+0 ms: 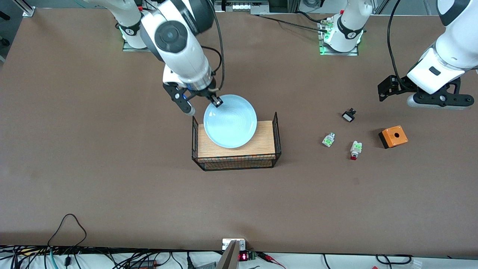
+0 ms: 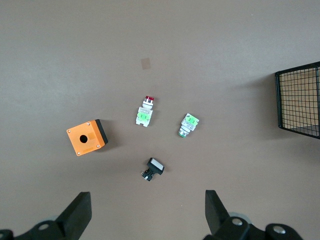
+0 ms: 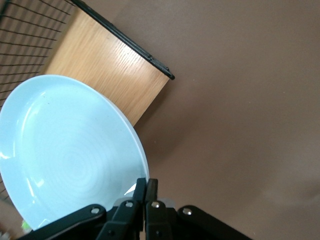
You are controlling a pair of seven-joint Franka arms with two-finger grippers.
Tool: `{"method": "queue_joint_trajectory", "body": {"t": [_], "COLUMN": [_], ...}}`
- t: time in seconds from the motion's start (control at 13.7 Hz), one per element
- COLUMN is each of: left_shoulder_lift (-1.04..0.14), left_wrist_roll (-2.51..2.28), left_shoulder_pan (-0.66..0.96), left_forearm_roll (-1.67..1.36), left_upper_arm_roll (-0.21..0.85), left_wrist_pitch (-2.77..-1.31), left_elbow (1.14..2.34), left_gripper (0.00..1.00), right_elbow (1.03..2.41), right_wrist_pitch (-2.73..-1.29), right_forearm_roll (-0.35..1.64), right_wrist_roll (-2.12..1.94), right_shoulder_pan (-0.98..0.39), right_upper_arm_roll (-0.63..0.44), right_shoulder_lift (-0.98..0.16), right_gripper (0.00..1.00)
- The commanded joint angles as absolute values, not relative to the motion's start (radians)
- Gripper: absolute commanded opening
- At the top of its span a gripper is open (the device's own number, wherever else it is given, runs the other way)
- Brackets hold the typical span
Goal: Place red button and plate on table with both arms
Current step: 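Carry the plate out of the basket and lower it onto the table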
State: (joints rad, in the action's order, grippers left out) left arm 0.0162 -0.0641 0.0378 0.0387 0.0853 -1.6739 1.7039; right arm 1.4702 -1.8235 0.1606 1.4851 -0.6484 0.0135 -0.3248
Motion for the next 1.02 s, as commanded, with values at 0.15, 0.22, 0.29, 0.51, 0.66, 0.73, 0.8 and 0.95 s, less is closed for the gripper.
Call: {"method": "queue_joint_trajectory", "body": {"t": [0.15, 0.22, 0.29, 0.51, 0.66, 0.73, 0.8, 0.95], "left_shoulder_lift": [0.006, 0.006, 0.006, 0.006, 0.006, 0.006, 0.006, 0.006], "left_wrist_roll": [-0.038, -0.038, -0.038, -0.04, -0.04, -0.04, -0.04, -0.041], "left_shoulder_pan": [0.035, 0.035, 0.035, 0.037, 0.037, 0.035, 0.037, 0.037], "left_forearm_roll": [0.015, 0.015, 0.015, 0.015, 0.015, 0.015, 0.015, 0.015], "left_upper_arm_roll": [0.081, 0.081, 0.081, 0.081, 0.083, 0.083, 0.083, 0.083], "left_wrist_pitch": [-1.649, -1.649, -1.649, -1.649, -1.649, -1.649, -1.649, -1.649], "left_elbow": [1.675, 1.675, 1.675, 1.675, 1.675, 1.675, 1.675, 1.675], "left_gripper": [1.0, 1.0, 1.0, 1.0, 1.0, 1.0, 1.0, 1.0], "right_elbow": [1.327, 1.327, 1.327, 1.327, 1.35, 1.38, 1.422, 1.512], "right_wrist_pitch": [-1.68, -1.668, -1.649, -1.573, -1.556, -1.552, -1.558, -1.574], "right_forearm_roll": [0.201, 0.201, 0.198, 0.187, 0.181, 0.181, 0.179, 0.163], "right_wrist_roll": [1.304, 1.225, 1.151, 0.907, 0.704, 0.614, 0.506, 0.321], "right_shoulder_pan": [-0.536, -0.491, -0.451, -0.307, -0.215, -0.171, -0.111, -0.014], "right_upper_arm_roll": [0.014, 0.015, 0.017, 0.017, 0.014, 0.012, 0.012, 0.012], "right_shoulder_lift": [-0.316, -0.316, -0.316, -0.318, -0.313, -0.298, -0.293, -0.276], "right_gripper": [0.0, 0.0, 0.0, 0.0, 0.0, 0.0, 0.0, 0.0]}}
